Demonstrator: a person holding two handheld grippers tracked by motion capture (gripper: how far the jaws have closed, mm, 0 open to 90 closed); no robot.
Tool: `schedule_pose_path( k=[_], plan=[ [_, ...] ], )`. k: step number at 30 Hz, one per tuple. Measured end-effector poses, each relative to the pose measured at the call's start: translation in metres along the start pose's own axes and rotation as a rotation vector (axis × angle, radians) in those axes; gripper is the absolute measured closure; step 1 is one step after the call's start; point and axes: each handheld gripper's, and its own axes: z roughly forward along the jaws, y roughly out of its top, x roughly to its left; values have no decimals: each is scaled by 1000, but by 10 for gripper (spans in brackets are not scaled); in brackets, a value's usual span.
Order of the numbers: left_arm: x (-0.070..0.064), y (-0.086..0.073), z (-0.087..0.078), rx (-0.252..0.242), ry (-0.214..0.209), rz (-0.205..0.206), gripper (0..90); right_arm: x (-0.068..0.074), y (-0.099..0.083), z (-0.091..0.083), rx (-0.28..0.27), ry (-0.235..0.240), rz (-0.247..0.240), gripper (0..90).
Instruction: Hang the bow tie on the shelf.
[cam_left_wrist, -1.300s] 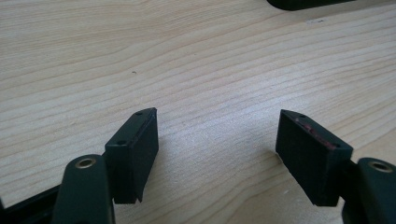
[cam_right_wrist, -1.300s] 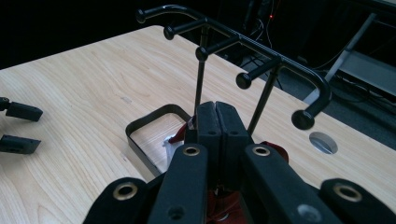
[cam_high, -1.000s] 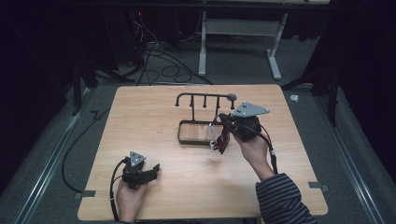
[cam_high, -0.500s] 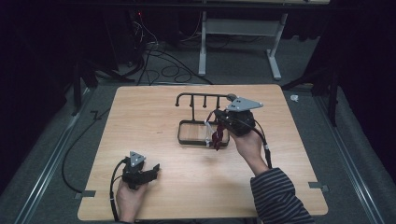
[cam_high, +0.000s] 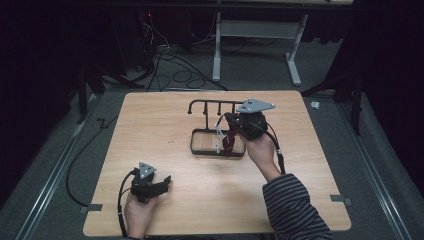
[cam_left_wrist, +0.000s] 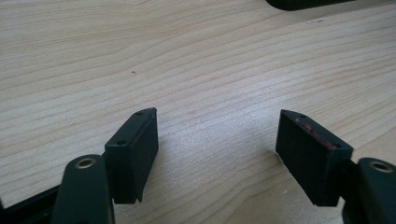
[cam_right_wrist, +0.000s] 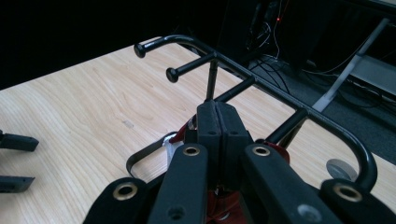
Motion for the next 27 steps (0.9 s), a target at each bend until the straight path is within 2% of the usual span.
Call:
schedule_pose_path(
  k=[12, 27],
  plan=[
    [0, 0, 0, 0, -1, 0, 303, -3, 12, 10, -9, 5, 24, 900],
    [0, 0, 0, -1, -3, 0, 303, -10, 14, 28, 22, -40, 51, 900]
  ],
)
